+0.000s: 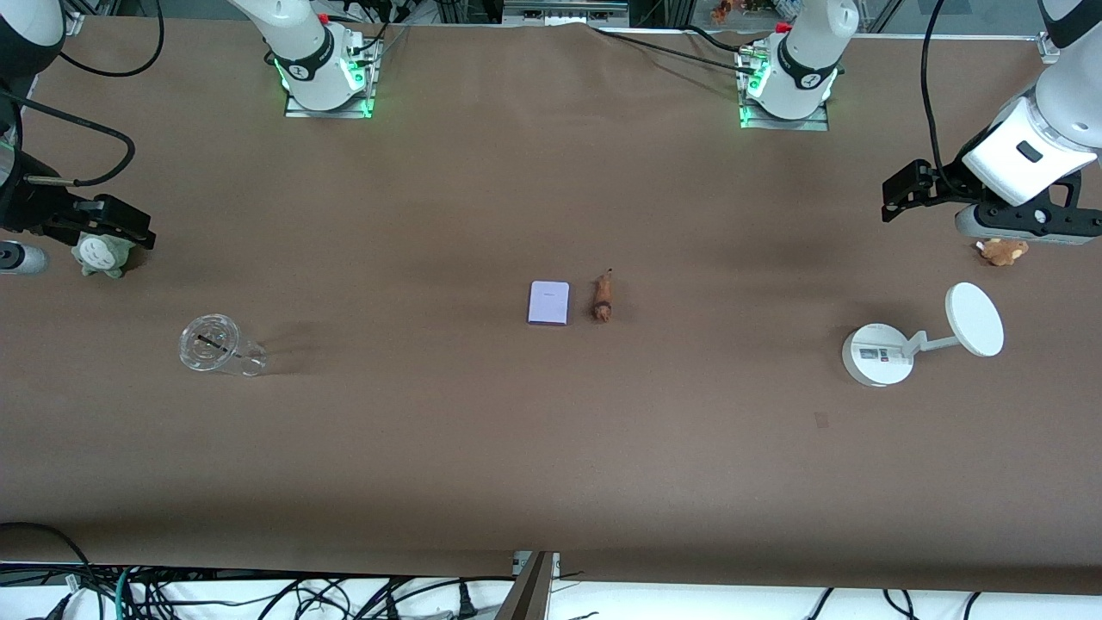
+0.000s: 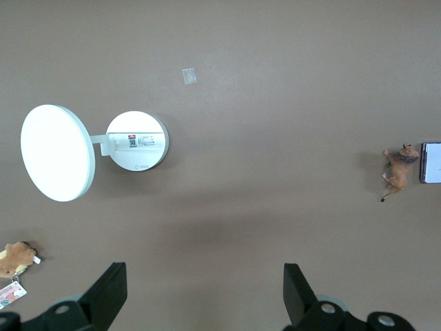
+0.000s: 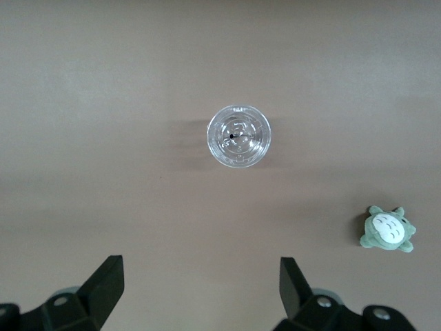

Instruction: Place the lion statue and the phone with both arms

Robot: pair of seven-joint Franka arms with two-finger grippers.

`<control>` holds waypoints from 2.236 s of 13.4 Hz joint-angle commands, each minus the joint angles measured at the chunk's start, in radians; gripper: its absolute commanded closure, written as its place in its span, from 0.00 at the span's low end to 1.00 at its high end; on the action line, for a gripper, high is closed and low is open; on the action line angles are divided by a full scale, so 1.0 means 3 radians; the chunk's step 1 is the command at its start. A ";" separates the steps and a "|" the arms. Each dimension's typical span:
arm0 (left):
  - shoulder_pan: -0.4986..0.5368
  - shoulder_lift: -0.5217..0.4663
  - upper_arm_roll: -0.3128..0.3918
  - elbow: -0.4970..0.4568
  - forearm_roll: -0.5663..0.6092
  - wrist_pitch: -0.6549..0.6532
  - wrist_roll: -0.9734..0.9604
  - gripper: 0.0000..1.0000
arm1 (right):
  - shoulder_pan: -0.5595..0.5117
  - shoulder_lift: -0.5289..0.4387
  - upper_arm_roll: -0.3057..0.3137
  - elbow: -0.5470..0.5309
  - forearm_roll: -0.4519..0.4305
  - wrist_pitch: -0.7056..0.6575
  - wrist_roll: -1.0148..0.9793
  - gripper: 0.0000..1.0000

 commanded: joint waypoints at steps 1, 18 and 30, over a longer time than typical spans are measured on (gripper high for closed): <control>-0.0009 0.0000 -0.0004 0.0063 -0.0006 -0.0064 0.0045 0.00 | -0.0020 0.0034 0.0010 0.0090 -0.0029 -0.0051 -0.0044 0.00; -0.0177 0.0521 -0.0167 0.0063 -0.0052 -0.0289 0.0035 0.00 | 0.0006 0.0223 0.0026 0.0080 -0.0039 -0.0031 0.0033 0.00; -0.1107 0.1803 -0.0587 0.0001 -0.0021 0.1759 -0.1355 0.00 | 0.0006 0.0346 0.0026 0.0085 -0.0029 -0.0026 -0.0023 0.00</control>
